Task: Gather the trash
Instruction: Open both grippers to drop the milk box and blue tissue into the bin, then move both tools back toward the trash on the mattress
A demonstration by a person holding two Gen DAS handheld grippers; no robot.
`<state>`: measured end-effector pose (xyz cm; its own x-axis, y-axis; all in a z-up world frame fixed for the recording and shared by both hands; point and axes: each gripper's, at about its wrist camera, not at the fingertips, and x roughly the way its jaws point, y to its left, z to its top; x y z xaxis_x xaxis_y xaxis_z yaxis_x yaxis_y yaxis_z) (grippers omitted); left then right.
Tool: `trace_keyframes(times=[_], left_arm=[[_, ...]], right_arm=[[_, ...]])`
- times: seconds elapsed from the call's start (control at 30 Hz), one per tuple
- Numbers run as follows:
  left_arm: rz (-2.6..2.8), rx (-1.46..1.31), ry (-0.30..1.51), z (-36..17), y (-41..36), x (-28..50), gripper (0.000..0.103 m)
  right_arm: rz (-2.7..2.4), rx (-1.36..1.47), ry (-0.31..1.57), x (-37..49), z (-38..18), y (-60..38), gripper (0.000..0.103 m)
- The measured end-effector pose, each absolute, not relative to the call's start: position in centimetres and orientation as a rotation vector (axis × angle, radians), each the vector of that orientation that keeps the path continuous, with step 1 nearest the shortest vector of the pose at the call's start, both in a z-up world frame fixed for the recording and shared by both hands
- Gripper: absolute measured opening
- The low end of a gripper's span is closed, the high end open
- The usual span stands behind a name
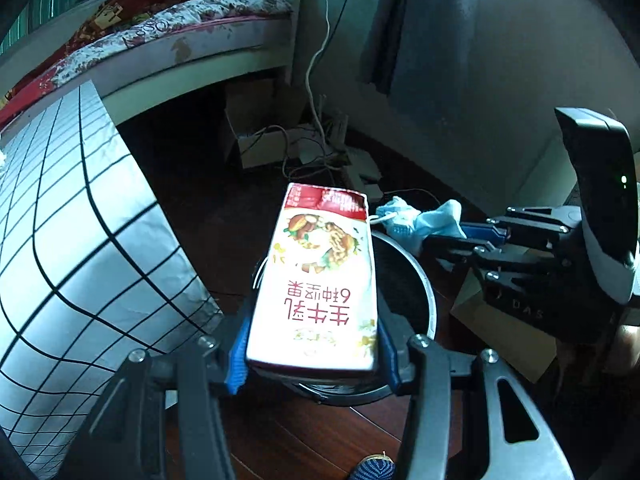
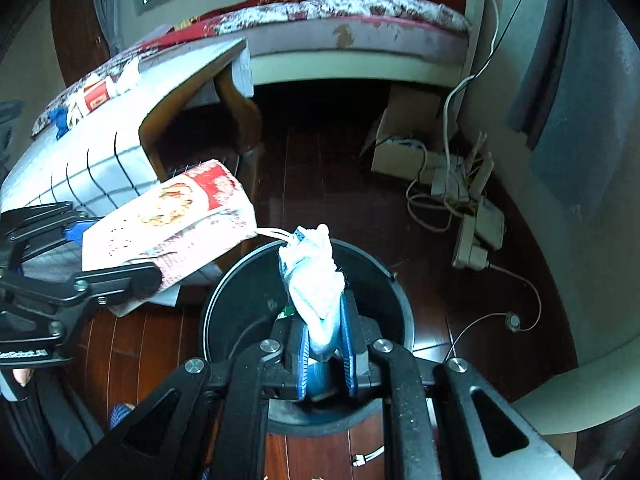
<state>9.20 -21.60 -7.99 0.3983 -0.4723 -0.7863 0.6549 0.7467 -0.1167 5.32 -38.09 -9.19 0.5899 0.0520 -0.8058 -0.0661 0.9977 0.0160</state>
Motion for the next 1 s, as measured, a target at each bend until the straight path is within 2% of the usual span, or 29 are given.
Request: trace_keyframes(times=[0.2, 0.23, 0.27, 0.3, 0.33, 0.37, 0.43, 0.53, 1.0], left_arm=[[-0.753, 0.231, 0.949, -9.1, -22.6, 9.5, 0.054], [-0.751, 0.232, 0.961, -9.5, -22.7, 9.6, 0.057], [-0.729, 0.23, 0.96, -9.7, -22.7, 9.7, 0.061], [-0.698, 0.224, 0.951, -9.8, -22.4, 9.9, 0.078], [-0.662, 0.216, 0.94, -9.8, -22.1, 10.0, 0.089], [-0.634, 0.206, 0.93, -9.8, -21.7, 10.2, 0.102], [-0.583, 0.199, 0.915, -9.8, -21.1, 10.3, 0.102], [-0.535, 0.202, 0.891, -9.8, -20.6, 10.4, 0.102], [-0.46, 0.207, 0.811, -8.1, -18.6, 9.9, 0.102]], right_arm=[[0.097, -0.017, 0.987, 5.5, -10.6, -38.0, 0.015], [0.087, -0.021, 1.003, 5.7, -11.1, -38.1, 0.023], [0.051, -0.038, 1.02, 6.0, -11.6, -38.2, 0.052], [0.01, -0.053, 1.029, 6.1, -12.0, -38.3, 0.067], [-0.003, -0.055, 1.025, 6.2, -12.1, -38.6, 0.073], [-0.007, -0.051, 1.024, 6.1, -12.2, -38.8, 0.073], [-0.03, -0.045, 1.026, 6.0, -12.1, -39.2, 0.076], [-0.042, -0.038, 1.029, 6.1, -12.0, -39.2, 0.102], [-0.007, -0.074, 0.98, 6.6, -10.5, -37.7, 0.102]])
